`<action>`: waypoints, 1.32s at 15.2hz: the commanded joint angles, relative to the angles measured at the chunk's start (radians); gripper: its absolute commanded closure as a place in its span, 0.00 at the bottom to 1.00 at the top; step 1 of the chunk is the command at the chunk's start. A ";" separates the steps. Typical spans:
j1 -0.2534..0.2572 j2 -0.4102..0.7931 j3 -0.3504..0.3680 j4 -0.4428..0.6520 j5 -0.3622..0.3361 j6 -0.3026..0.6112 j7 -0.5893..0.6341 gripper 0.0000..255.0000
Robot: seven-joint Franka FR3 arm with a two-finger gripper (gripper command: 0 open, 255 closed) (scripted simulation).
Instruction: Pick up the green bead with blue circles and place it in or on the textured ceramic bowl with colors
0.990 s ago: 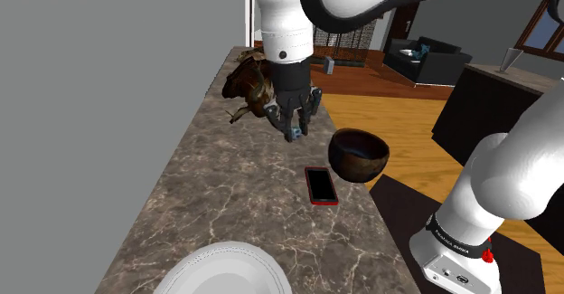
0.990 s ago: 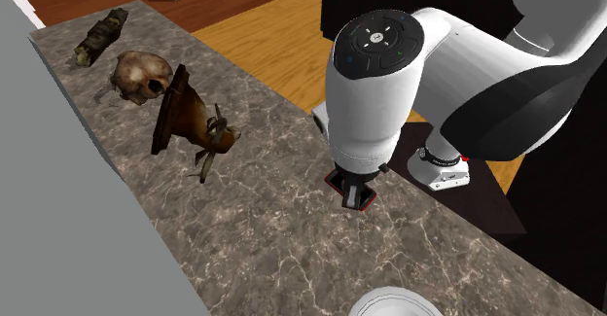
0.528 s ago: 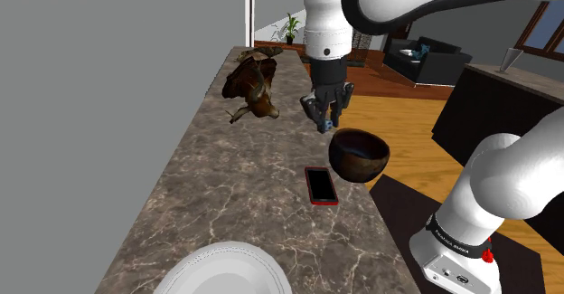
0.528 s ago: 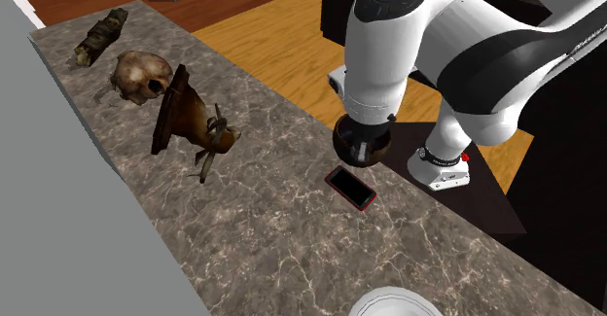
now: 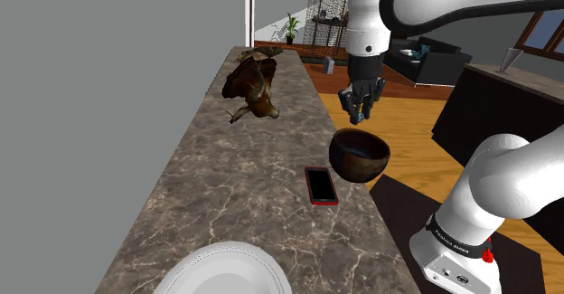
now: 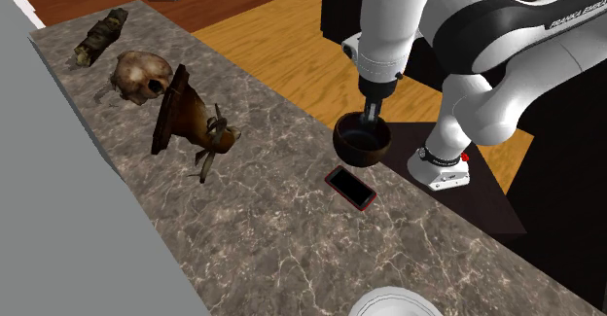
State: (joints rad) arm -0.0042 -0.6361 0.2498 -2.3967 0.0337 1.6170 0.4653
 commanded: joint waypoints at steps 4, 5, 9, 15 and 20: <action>-0.014 -0.059 -0.051 -0.076 -0.030 0.019 -0.059 1.00; -0.014 -0.059 -0.050 -0.089 -0.029 0.032 -0.058 1.00; -0.012 -0.055 -0.045 -0.140 -0.025 0.086 -0.053 1.00; -0.009 -0.042 -0.037 -0.212 -0.021 0.172 -0.045 1.00; -0.009 -0.036 -0.034 -0.232 -0.020 0.197 -0.042 1.00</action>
State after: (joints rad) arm -0.0132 -0.6720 0.2151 -2.6271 0.0138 1.8122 0.4226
